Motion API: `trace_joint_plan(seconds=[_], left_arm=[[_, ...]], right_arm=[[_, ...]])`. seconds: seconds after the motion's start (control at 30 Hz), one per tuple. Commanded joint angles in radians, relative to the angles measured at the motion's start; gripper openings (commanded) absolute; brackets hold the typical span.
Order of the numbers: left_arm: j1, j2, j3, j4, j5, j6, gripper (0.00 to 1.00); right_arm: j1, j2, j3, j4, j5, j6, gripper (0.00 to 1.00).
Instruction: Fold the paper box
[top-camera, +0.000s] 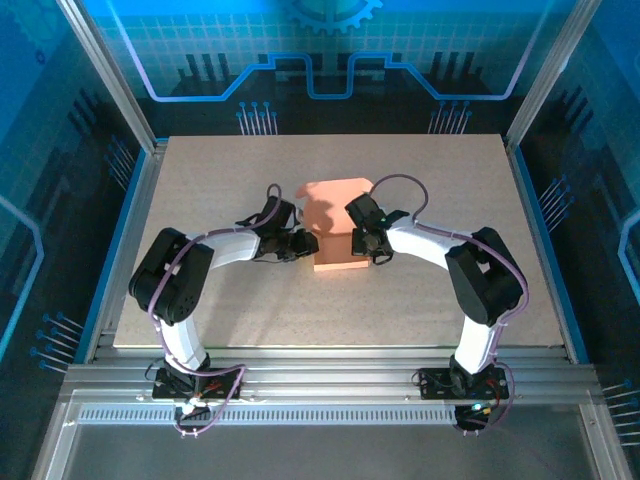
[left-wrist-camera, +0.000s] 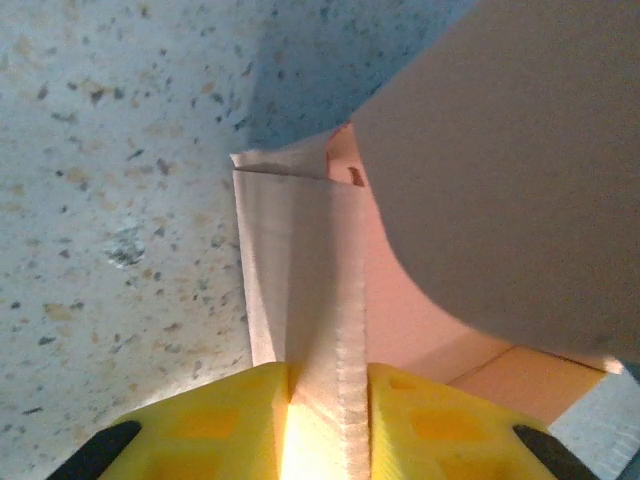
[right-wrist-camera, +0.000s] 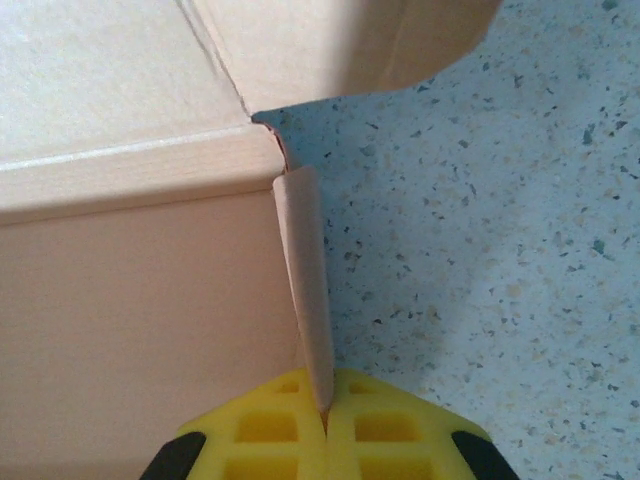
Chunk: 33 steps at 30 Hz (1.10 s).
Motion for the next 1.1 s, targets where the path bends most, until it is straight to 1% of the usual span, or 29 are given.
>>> trace_joint_plan(seconds=[0.0,0.17,0.3,0.43,0.57,0.8,0.93,1.07], left_arm=[[-0.028,0.02,0.031,-0.071,-0.024,0.047,0.25],[-0.05,0.038,0.075,-0.144,-0.086,0.037,0.22],[-0.077,0.066,0.147,-0.249,-0.159,0.012,0.17],[-0.11,0.092,0.21,-0.346,-0.252,0.005,0.13],[-0.137,0.128,0.278,-0.455,-0.341,-0.014,0.12],[-0.163,0.139,0.317,-0.498,-0.408,-0.048,0.12],[-0.169,0.153,0.335,-0.526,-0.448,-0.062,0.07],[-0.174,0.152,0.342,-0.56,-0.51,-0.071,0.05]], right_arm=[[0.029,0.01,0.012,0.065,-0.051,0.036,0.0],[0.033,0.014,0.009,0.071,-0.057,0.047,0.0],[0.046,0.019,0.014,0.065,-0.044,0.062,0.0],[0.074,0.023,0.021,0.044,0.007,0.097,0.0],[0.102,0.019,0.022,0.035,0.056,0.133,0.0],[0.135,0.03,0.042,0.02,0.093,0.16,0.0],[0.141,0.032,0.044,0.015,0.105,0.174,0.0],[0.142,0.032,0.042,0.011,0.113,0.184,0.0]])
